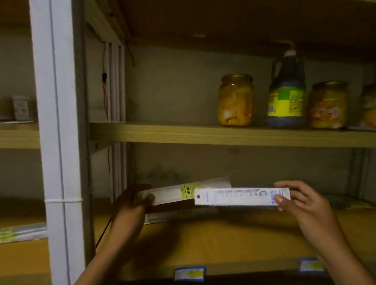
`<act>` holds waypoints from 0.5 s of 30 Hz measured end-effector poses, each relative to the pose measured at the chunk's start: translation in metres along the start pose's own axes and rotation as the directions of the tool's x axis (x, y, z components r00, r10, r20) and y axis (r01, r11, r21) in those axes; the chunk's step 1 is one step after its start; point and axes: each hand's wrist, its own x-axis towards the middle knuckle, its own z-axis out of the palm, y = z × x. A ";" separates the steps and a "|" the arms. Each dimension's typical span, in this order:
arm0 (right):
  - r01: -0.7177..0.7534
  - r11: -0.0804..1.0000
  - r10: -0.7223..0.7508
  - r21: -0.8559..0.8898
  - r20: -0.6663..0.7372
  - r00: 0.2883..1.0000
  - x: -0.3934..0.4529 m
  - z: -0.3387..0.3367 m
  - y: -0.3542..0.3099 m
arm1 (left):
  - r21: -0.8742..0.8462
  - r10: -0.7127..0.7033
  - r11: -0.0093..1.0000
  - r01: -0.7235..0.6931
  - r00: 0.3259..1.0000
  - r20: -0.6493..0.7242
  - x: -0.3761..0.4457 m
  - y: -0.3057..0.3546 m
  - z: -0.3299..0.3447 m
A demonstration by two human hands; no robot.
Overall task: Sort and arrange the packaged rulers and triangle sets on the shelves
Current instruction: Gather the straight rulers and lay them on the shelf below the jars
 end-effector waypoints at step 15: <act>-0.093 0.992 0.092 0.087 0.014 0.996 0.071 -0.013 0.071 | 0.571 -0.065 0.813 0.110 0.993 -0.099 0.054 -0.064 0.031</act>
